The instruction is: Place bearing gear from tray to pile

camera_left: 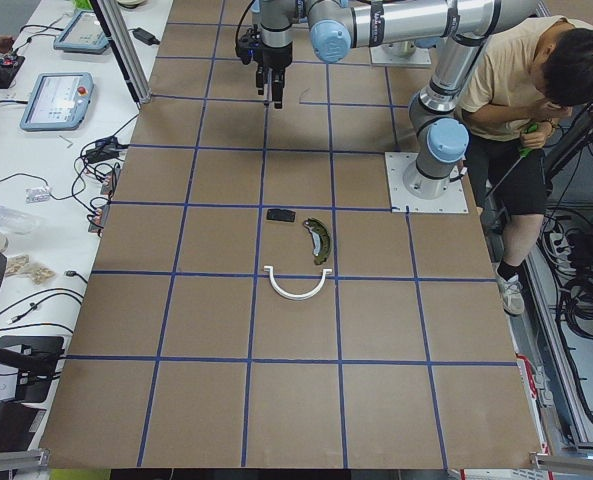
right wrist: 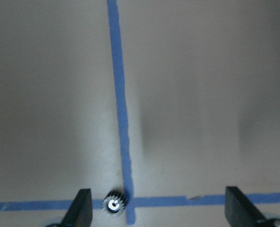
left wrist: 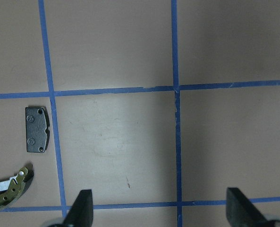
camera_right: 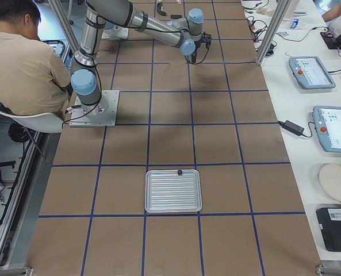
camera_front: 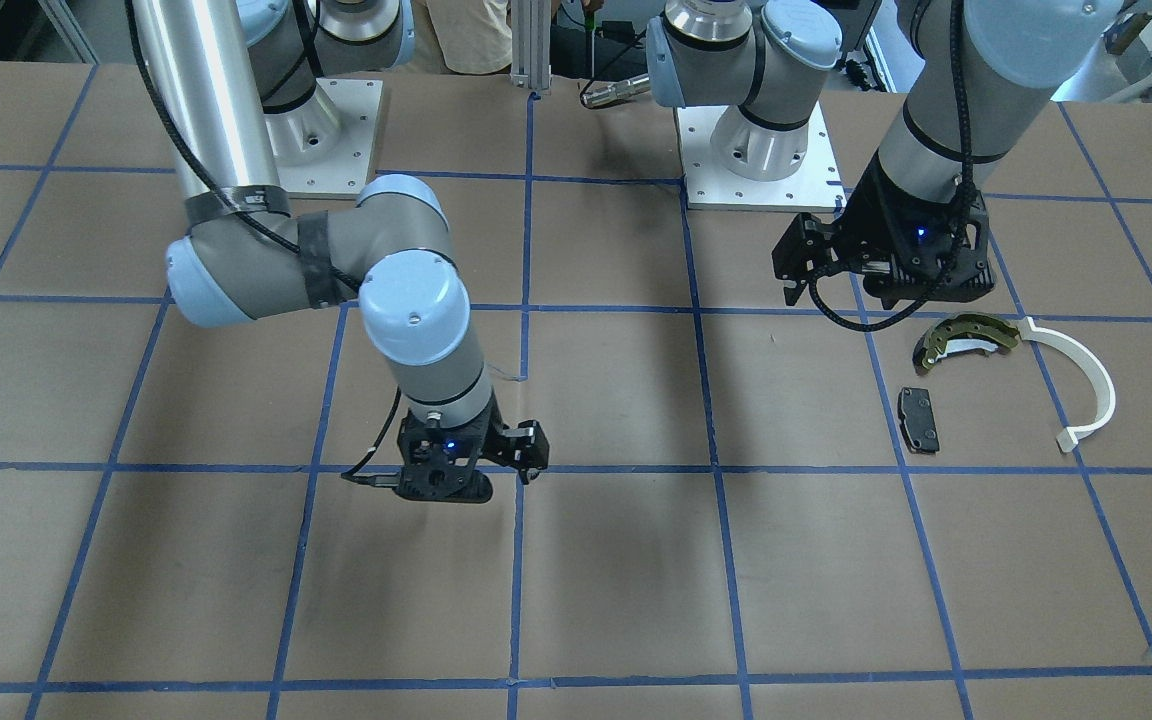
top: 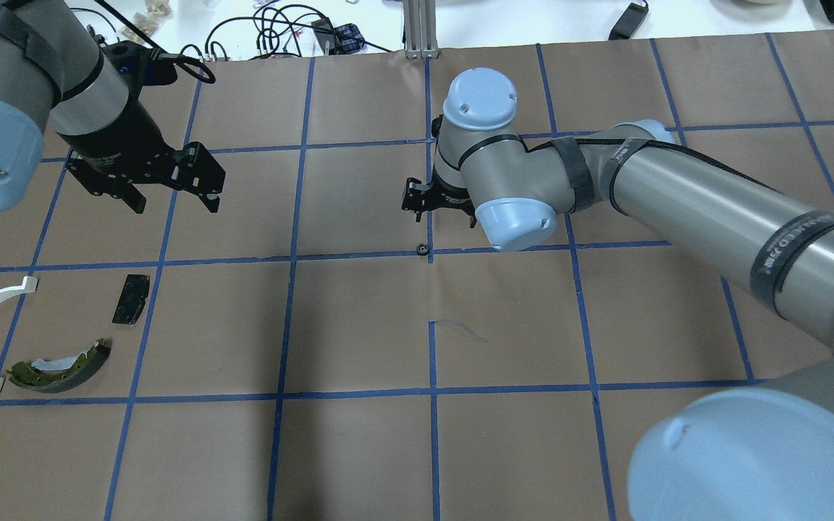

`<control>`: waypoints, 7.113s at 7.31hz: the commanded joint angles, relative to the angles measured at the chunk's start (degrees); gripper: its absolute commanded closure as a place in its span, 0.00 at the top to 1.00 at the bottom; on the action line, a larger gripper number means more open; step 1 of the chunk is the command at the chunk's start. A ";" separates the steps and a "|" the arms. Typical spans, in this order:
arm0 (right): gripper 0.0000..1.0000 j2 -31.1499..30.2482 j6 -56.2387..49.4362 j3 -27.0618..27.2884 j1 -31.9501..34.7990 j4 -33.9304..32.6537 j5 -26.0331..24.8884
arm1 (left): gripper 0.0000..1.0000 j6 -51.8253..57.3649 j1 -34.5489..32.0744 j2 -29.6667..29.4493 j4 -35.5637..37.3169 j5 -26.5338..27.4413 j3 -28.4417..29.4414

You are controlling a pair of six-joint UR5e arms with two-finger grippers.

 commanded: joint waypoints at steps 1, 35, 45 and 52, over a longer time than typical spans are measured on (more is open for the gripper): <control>1.00 -4.04 -17.98 0.11 -9.83 3.33 -0.08 | 1.00 -4.13 -1.52 -4.11 5.24 -0.40 0.32; 0.19 2.89 -145.33 0.73 -68.50 9.15 -2.28 | 0.00 2.85 -4.22 -25.06 -2.70 7.24 22.21; 0.15 -14.50 -81.83 9.07 -36.41 10.65 0.79 | 0.00 25.09 26.58 -19.79 22.20 6.28 -6.22; 0.17 -8.12 -20.35 8.64 5.68 1.00 -0.17 | 0.00 26.25 28.88 -20.93 25.95 6.10 -12.07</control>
